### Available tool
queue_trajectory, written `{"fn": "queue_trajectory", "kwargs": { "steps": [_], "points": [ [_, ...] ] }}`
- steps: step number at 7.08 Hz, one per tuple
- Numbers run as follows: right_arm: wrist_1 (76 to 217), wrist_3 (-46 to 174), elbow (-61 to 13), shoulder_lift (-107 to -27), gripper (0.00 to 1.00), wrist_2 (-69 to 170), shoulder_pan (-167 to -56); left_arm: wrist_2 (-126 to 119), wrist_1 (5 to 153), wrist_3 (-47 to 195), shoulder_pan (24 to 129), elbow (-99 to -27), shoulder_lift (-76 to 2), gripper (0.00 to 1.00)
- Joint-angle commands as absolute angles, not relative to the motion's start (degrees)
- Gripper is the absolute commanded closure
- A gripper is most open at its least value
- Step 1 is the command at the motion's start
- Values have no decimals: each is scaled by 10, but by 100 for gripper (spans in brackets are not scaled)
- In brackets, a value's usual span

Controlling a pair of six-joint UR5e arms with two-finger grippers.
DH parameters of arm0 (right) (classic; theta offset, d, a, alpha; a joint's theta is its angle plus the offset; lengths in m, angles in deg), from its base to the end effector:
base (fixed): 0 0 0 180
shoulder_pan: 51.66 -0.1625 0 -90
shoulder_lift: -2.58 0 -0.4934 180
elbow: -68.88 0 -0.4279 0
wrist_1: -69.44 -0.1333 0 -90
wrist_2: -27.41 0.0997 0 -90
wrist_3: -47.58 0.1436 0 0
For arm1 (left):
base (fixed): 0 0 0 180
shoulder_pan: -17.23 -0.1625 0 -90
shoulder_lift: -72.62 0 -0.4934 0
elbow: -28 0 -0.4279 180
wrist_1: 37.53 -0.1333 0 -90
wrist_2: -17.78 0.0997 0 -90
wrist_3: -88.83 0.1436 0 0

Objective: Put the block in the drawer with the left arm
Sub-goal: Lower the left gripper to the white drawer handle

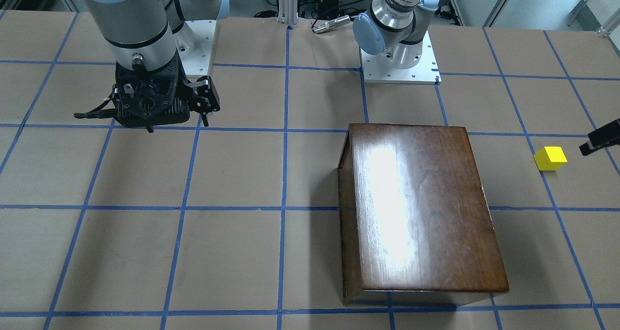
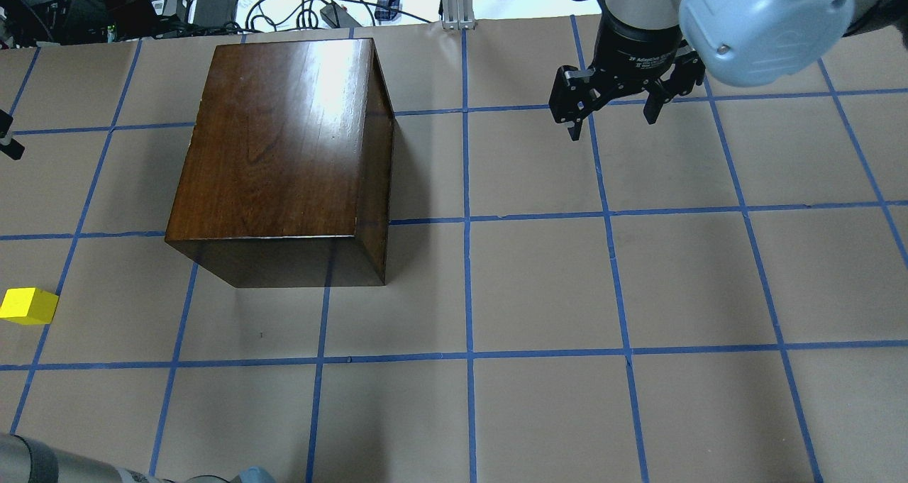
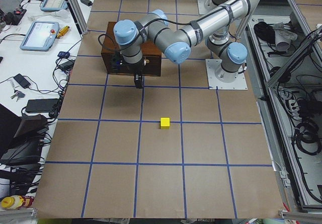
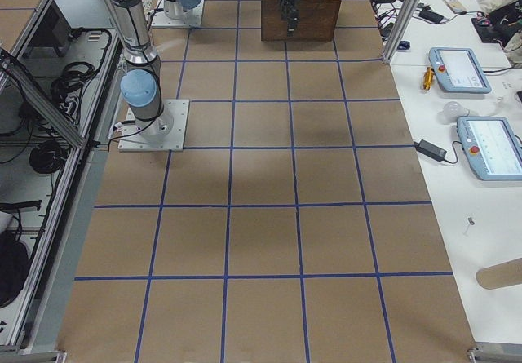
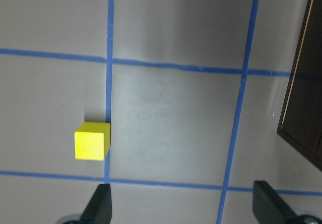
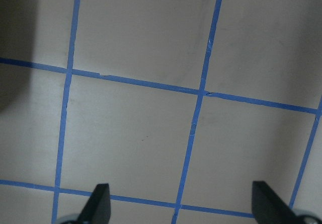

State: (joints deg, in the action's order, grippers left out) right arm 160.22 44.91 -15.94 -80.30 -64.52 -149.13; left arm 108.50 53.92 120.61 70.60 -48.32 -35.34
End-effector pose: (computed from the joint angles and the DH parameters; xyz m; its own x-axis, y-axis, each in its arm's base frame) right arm 0.2035 -0.5639 0.4921 -0.9837 -0.1766 0.0327 -0.1760 0.9841 0.0218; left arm 0.2905 -0.6111 0.4471 -0.9954 -0.0858 0.0420 -0.0817 0.9925 0.0915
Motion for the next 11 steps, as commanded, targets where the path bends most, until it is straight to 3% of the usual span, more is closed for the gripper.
{"fn": "queue_trajectory", "kwargs": {
  "steps": [1,5,11],
  "points": [
    [1602,449,-159,-803,0,-644,-1491,1046,532,1206,731,-450,-412,0],
    [1602,449,-159,-803,0,-644,-1491,900,535,1222,749,-511,-432,0],
    [1602,449,-159,-803,0,-645,-1491,875,529,1296,773,-544,-444,0]
  ]
}}
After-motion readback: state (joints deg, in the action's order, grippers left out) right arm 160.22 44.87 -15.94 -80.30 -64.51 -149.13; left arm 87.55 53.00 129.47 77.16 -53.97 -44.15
